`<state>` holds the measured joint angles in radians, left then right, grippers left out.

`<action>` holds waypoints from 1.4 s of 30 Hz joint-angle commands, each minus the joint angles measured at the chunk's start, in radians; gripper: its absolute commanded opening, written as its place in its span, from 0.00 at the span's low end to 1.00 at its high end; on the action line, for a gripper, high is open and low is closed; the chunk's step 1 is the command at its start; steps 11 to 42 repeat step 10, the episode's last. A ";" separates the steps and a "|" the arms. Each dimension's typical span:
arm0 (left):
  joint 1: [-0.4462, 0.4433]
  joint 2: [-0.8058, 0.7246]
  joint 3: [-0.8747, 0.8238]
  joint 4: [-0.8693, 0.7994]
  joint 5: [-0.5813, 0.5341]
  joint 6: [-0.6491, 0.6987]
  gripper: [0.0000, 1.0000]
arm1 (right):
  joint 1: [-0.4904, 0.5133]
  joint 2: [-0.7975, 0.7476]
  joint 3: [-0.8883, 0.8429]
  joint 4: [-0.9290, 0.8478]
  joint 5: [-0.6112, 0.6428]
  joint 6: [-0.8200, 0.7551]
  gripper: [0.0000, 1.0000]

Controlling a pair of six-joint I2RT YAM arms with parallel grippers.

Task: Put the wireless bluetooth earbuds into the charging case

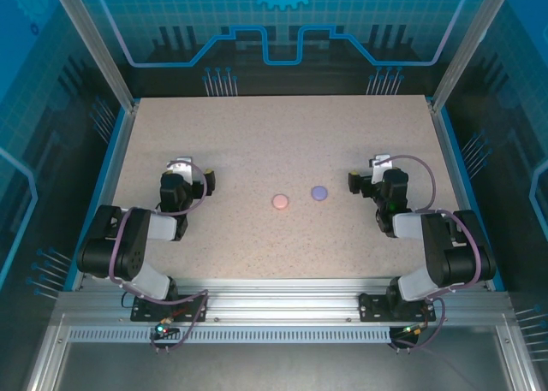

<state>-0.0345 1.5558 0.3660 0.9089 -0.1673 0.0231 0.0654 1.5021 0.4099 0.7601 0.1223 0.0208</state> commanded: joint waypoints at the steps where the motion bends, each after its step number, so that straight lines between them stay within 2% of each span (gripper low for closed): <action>1: 0.009 -0.010 0.017 -0.005 0.008 -0.023 0.99 | -0.001 0.001 0.012 0.011 -0.007 -0.012 1.00; 42: 0.008 -0.012 0.015 -0.001 0.006 -0.023 0.99 | -0.001 0.001 0.015 0.008 -0.010 -0.012 1.00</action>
